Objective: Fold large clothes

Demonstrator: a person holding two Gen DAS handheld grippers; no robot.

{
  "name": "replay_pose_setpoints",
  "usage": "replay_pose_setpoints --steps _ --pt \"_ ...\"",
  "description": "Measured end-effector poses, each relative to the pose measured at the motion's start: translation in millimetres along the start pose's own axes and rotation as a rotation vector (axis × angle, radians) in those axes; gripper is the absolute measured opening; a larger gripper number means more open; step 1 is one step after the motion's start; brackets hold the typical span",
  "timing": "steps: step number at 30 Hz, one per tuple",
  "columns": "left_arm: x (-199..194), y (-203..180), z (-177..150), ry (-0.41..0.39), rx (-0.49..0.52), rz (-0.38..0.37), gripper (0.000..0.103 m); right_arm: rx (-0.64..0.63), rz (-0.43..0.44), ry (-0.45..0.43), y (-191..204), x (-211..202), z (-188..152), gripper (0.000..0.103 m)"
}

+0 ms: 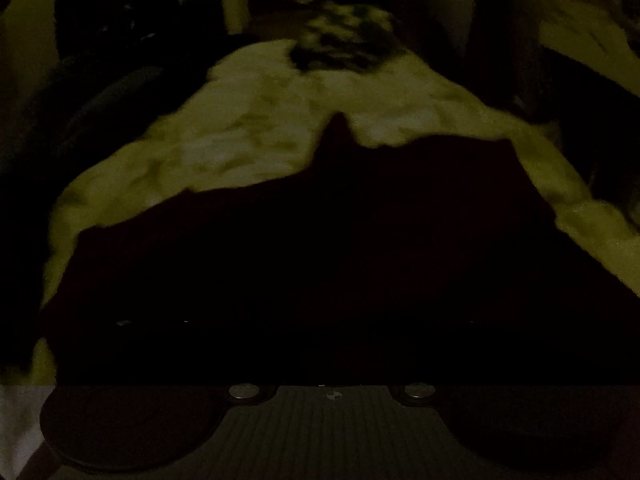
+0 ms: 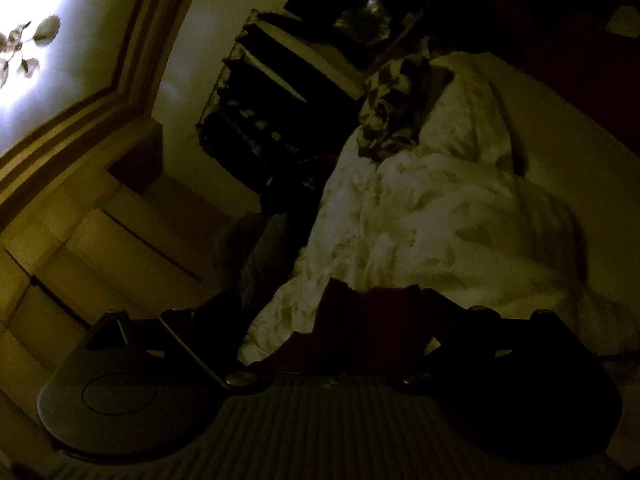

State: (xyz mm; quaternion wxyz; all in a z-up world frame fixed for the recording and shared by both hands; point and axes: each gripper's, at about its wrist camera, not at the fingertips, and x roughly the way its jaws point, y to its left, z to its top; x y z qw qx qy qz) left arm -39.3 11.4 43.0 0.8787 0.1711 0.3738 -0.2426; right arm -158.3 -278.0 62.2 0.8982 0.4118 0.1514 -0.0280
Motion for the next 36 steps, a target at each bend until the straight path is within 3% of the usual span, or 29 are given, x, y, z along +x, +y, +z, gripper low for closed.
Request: replay_pose_setpoints --steps 3,8,9,11,14,19,23,26,28,30,33,36 --pt "-25.0 35.6 -7.9 -0.051 -0.046 0.085 0.103 -0.021 -0.008 0.04 3.6 10.0 -3.0 0.097" --pt "-24.2 97.9 -20.0 -0.047 -0.036 0.385 0.103 -0.018 -0.007 0.144 16.8 47.7 -5.0 0.093" --pt "-20.3 110.8 -23.4 -0.045 -0.057 0.412 0.103 -0.007 -0.002 0.17 20.6 59.2 -4.7 0.091" --pt "-10.7 139.4 -34.7 -0.04 -0.154 0.39 0.103 0.003 0.0 0.221 29.6 83.4 -5.1 0.088" --pt "-0.4 163.4 -54.4 -0.038 -0.311 0.29 0.103 -0.018 -0.016 0.303 43.2 131.1 -8.2 0.085" --pt "0.0 189.4 -88.5 -0.123 -0.514 0.158 0.103 0.044 -0.096 0.354 27.9 195.2 -19.3 0.076" --pt "3.0 187.7 -95.3 -0.141 -0.518 0.148 0.103 0.235 -0.118 0.358 -10.3 219.4 -37.4 0.057" --pt "8.8 185.1 -93.9 -0.141 -0.51 0.152 0.103 0.209 -0.113 0.366 -18.8 227.6 -49.9 0.037" --pt "8.7 187.1 -95.8 -0.144 -0.527 0.141 0.103 0.186 -0.092 0.364 -17.1 228.9 -52.3 0.031" --pt "8.0 189.7 -97.2 -0.145 -0.542 0.13 0.103 0.172 -0.072 0.351 -15.6 226.3 -52.3 0.015" --pt "9.4 190.0 -97.0 -0.143 -0.545 0.13 0.103 0.146 -0.023 0.306 -5.8 211.3 -48.1 0.009" --pt "9.6 190.0 -97.2 -0.145 -0.549 0.127 0.103 0.136 0.088 0.246 20.4 182.1 -36.6 0.008"
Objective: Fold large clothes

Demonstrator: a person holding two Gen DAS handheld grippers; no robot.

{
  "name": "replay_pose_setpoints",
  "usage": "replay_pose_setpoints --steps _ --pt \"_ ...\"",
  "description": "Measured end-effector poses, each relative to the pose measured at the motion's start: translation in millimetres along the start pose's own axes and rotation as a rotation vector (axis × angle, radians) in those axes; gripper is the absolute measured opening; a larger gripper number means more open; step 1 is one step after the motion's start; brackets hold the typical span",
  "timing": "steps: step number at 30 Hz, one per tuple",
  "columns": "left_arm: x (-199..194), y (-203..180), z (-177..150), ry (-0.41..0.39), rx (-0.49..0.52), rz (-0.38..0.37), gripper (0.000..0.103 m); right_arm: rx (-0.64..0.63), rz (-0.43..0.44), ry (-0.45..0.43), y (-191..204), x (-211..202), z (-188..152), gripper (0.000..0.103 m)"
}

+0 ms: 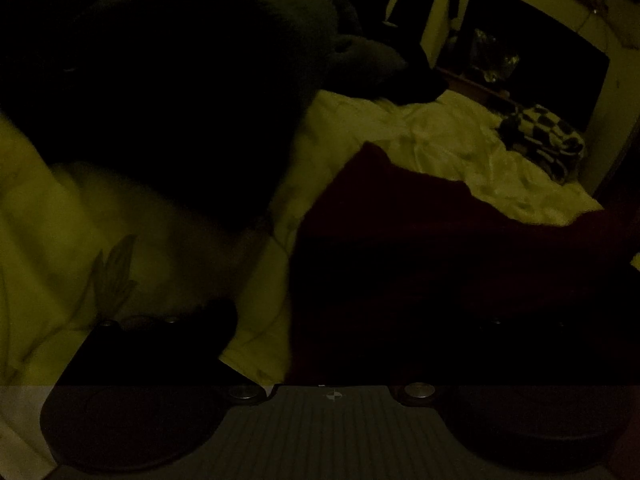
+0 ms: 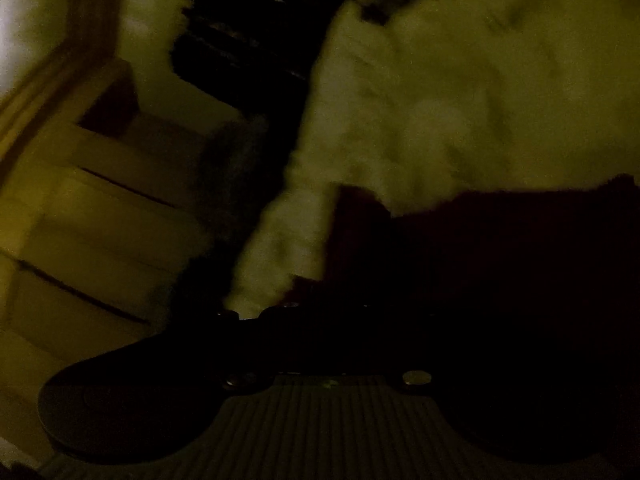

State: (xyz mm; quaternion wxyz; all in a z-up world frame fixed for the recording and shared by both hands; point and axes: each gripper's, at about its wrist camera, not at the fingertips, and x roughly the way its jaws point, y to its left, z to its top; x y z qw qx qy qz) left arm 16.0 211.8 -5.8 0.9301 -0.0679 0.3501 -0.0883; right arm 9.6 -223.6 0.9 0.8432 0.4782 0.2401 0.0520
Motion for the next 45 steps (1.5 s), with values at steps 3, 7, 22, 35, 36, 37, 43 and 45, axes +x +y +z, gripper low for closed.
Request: replay_pose_setpoints --steps 3,7,22,35,36,37,43,45 --pt "-1.4 2.4 -1.3 0.002 -0.005 0.002 0.103 -0.099 0.067 -0.077 43.4 -44.0 -3.5 0.002" --pt "-2.0 1.7 -1.0 0.001 -0.005 0.001 0.103 -0.201 -0.034 -0.14 71.7 -102.5 -12.1 0.002" --pt "-27.0 27.1 -0.5 -0.123 -0.166 -0.055 0.103 -0.226 -0.372 -0.026 19.4 -86.0 -49.3 0.069" --pt "-26.8 32.7 0.3 -0.113 -0.213 -0.015 0.103 -0.097 -0.286 -0.012 -3.6 -69.0 -39.6 0.008" --pt "-26.1 32.6 0.3 -0.111 -0.212 -0.013 0.103 -0.097 -0.245 -0.017 2.3 -78.9 -39.7 0.008" --pt "-26.2 32.5 0.4 -0.109 -0.211 -0.012 0.103 -0.114 -0.22 -0.025 9.3 -89.9 -42.1 0.008" --pt "-25.8 35.0 0.5 -0.107 -0.22 -0.014 0.103 -0.183 -0.284 0.033 38.2 -111.7 -56.9 0.007" --pt "-24.2 34.5 0.5 -0.101 -0.217 -0.01 0.103 -0.235 -0.383 0.086 34.6 -107.3 -66.8 0.006"
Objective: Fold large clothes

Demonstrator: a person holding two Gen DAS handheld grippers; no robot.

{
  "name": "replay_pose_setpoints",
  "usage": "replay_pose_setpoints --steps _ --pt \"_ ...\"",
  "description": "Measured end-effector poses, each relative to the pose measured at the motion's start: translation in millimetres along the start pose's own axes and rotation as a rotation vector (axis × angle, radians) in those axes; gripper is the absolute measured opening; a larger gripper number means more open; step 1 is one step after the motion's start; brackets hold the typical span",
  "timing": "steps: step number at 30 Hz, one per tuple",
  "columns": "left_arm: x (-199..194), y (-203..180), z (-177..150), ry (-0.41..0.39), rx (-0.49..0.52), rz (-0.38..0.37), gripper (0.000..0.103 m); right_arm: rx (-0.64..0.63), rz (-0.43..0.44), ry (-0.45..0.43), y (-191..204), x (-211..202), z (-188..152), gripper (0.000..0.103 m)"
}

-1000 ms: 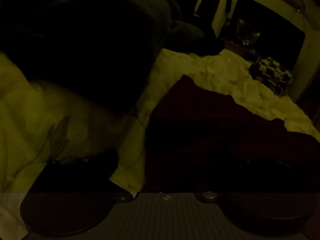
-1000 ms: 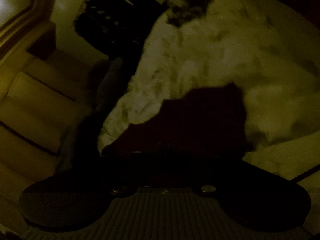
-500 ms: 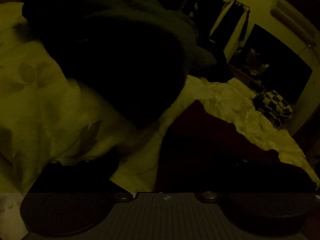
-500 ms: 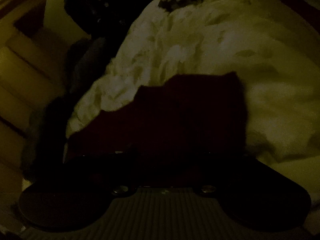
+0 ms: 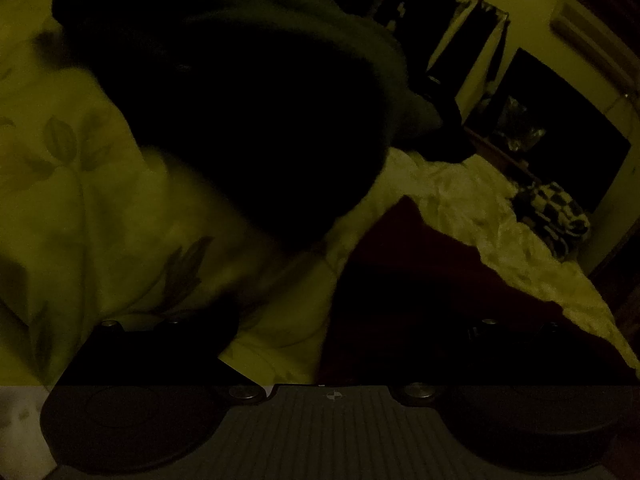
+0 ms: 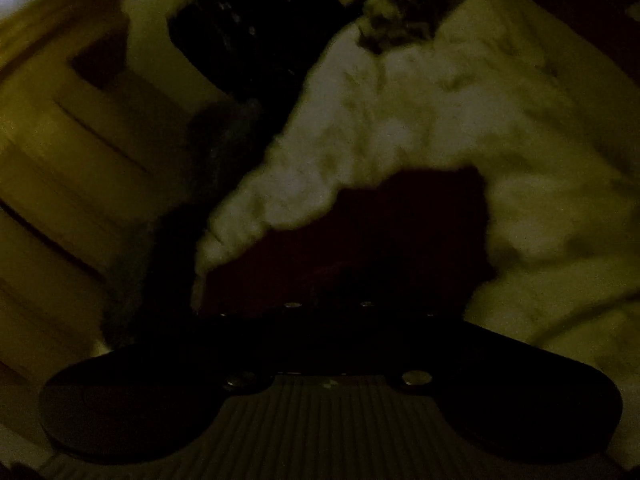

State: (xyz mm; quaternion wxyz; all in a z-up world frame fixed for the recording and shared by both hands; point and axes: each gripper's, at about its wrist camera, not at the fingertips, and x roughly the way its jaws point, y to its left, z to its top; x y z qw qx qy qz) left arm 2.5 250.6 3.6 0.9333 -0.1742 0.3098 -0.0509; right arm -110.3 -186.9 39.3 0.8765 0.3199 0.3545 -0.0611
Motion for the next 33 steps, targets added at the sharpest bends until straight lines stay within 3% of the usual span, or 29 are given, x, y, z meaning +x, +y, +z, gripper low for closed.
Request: replay_pose_setpoints --steps 2,4,8,11,14,18,21,24,27,30,32,33 --pt "0.6 -0.8 -0.2 0.004 0.008 0.006 0.103 -0.051 -0.073 0.086 -4.4 11.6 -9.2 0.005" --pt "0.6 -1.8 -0.1 0.005 0.016 0.013 0.103 -0.086 -0.102 0.115 -2.9 16.8 -12.1 0.005" --pt "-7.2 -7.9 5.6 -0.019 0.019 0.038 0.103 -0.155 -0.131 0.11 9.3 20.6 -13.4 0.005" --pt "-13.7 -24.7 22.5 -0.066 0.043 0.056 0.103 -0.137 -0.124 0.107 4.8 23.0 -14.3 0.005" --pt "2.1 -57.1 51.0 -0.005 0.166 0.063 0.103 -0.118 -0.113 0.109 1.9 24.7 -12.6 0.006" --pt "41.0 -107.5 81.3 0.092 0.329 0.208 0.103 -0.101 -0.099 0.102 -0.5 21.5 -12.7 0.006" --pt "70.0 -127.1 87.4 0.206 0.348 0.331 0.103 -0.088 -0.085 0.096 -2.5 20.0 -11.6 0.006" --pt "71.8 -140.1 83.7 0.283 0.358 0.389 0.103 -0.071 -0.068 0.095 -6.1 18.9 -10.1 0.006" --pt "42.4 -138.8 68.3 0.238 0.335 0.324 0.103 -0.053 -0.053 0.097 -9.4 19.0 -8.3 0.006" --pt "18.8 -135.9 58.2 0.135 0.304 0.38 0.103 -0.046 -0.045 0.097 -11.1 19.1 -7.6 0.007" --pt "14.6 -144.1 57.7 0.072 0.356 0.355 0.103 -0.048 -0.043 0.096 -10.8 18.9 -8.4 0.007" --pt "22.8 -151.7 58.6 0.087 0.411 0.363 0.103 -0.047 -0.043 0.096 -11.0 19.1 -8.6 0.007"
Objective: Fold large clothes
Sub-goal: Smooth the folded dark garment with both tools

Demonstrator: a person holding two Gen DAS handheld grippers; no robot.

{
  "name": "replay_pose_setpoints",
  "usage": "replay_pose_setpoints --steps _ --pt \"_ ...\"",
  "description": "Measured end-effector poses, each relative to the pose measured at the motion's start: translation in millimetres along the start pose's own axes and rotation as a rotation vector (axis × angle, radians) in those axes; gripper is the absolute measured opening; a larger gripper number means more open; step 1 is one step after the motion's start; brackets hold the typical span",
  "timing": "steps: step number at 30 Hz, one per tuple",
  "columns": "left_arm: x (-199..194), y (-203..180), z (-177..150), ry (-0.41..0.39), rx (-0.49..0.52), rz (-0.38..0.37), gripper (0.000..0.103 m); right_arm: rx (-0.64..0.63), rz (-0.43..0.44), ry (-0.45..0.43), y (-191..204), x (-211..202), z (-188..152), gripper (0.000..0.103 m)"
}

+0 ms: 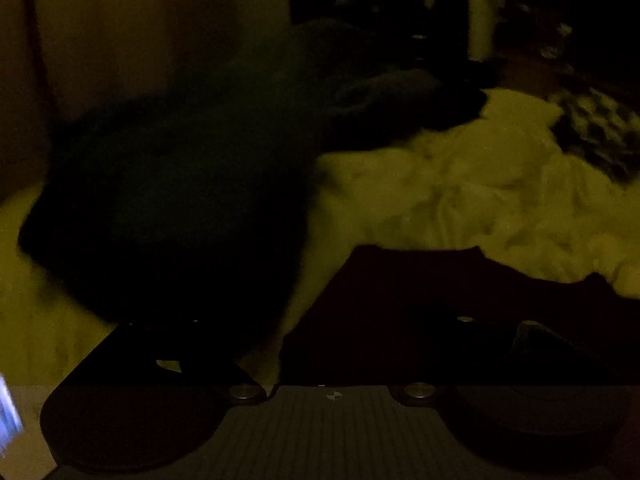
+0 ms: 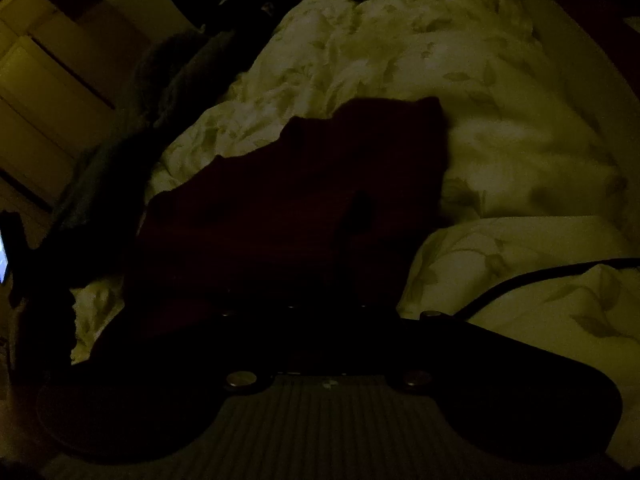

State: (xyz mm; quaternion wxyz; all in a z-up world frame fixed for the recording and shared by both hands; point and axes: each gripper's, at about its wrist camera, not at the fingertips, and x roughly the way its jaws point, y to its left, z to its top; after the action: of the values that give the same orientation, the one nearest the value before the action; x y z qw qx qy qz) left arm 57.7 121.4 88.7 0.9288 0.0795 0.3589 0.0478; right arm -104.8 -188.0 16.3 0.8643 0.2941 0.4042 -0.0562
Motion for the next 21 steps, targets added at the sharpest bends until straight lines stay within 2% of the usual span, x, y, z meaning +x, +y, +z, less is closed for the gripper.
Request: replay_pose_setpoints --steps 3,6,7,9,10,11,13,15,17,20,21 --pt "39.4 -25.2 16.4 0.099 0.103 0.007 0.103 0.008 0.002 0.0 -0.4 0.2 0.4 0.008" --pt "93.3 -51.4 12.6 0.272 0.225 0.146 0.103 0.014 0.003 -0.001 -0.1 0.0 0.2 0.008" --pt "104.9 -56.3 6.4 0.309 0.264 0.139 0.103 0.016 0.004 -0.001 -0.3 -0.1 0.2 0.008" --pt "109.7 -59.8 -5.7 0.316 0.309 0.13 0.103 0.025 0.01 -0.002 -1.6 0.3 0.5 0.008" --pt "107.3 -59.0 -6.2 0.308 0.312 0.125 0.081 0.032 0.016 -0.001 -3.0 0.7 1.0 0.008" --pt "104.3 -55.8 -4.4 0.305 0.299 0.13 0.071 0.039 0.023 -0.002 -4.6 0.9 1.6 0.008" --pt "100.2 -39.7 9.7 0.299 0.216 0.085 0.066 0.046 0.032 -0.011 -6.7 0.1 2.8 0.008" --pt "100.9 -19.2 23.7 0.299 0.115 0.052 0.064 0.046 0.043 -0.033 -7.2 -4.0 3.3 0.008" --pt "103.1 0.8 32.9 0.265 0.02 0.051 0.063 0.038 0.055 -0.07 -6.2 -11.1 4.6 0.008" --pt "111.8 26.8 31.5 0.264 -0.168 0.013 0.063 0.014 0.035 -0.132 -3.9 -22.3 6.3 0.008" --pt "116.8 26.9 29.0 0.274 -0.168 0.023 0.063 0.007 0.02 -0.15 -3.8 -24.6 7.1 0.008"
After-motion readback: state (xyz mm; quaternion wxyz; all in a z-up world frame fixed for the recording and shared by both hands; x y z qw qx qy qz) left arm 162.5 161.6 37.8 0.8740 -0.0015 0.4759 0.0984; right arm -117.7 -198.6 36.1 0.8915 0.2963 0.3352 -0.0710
